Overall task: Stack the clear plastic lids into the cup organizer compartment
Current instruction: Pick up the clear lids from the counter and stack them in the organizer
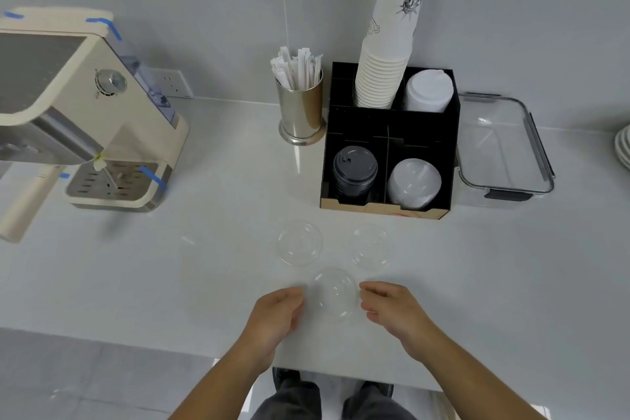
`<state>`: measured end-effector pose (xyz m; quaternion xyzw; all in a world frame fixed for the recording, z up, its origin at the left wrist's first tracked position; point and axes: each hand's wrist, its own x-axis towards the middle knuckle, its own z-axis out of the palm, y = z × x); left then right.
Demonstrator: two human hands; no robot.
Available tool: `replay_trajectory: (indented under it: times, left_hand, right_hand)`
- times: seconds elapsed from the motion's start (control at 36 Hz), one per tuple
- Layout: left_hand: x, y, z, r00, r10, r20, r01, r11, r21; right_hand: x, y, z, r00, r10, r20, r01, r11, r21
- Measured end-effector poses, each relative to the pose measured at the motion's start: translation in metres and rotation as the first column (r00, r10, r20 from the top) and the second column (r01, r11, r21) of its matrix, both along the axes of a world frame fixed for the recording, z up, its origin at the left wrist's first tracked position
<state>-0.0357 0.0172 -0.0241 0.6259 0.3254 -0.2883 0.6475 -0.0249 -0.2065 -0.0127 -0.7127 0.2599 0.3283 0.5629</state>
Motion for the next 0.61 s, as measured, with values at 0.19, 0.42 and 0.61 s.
replay_trajectory:
  times: [0.19, 0.42, 0.61]
  left_hand:
    - [0.002, -0.001, 0.000, 1.000, -0.024, 0.005, 0.024, 1.000, -0.008]
    - [-0.002, -0.004, 0.004, 0.998, -0.052, 0.021, 0.052, 0.998, 0.021]
    - [0.002, -0.010, 0.020, 0.998, -0.041, 0.043, 0.038, 0.997, 0.061]
  right_hand:
    - [-0.005, 0.008, 0.003, 0.999, -0.021, -0.032, 0.022, 1.000, 0.014]
    - [-0.006, 0.009, 0.006, 0.996, -0.084, 0.012, 0.084, 0.995, 0.053]
    - [-0.004, 0.005, 0.021, 0.992, -0.110, 0.057, 0.105, 0.991, 0.085]
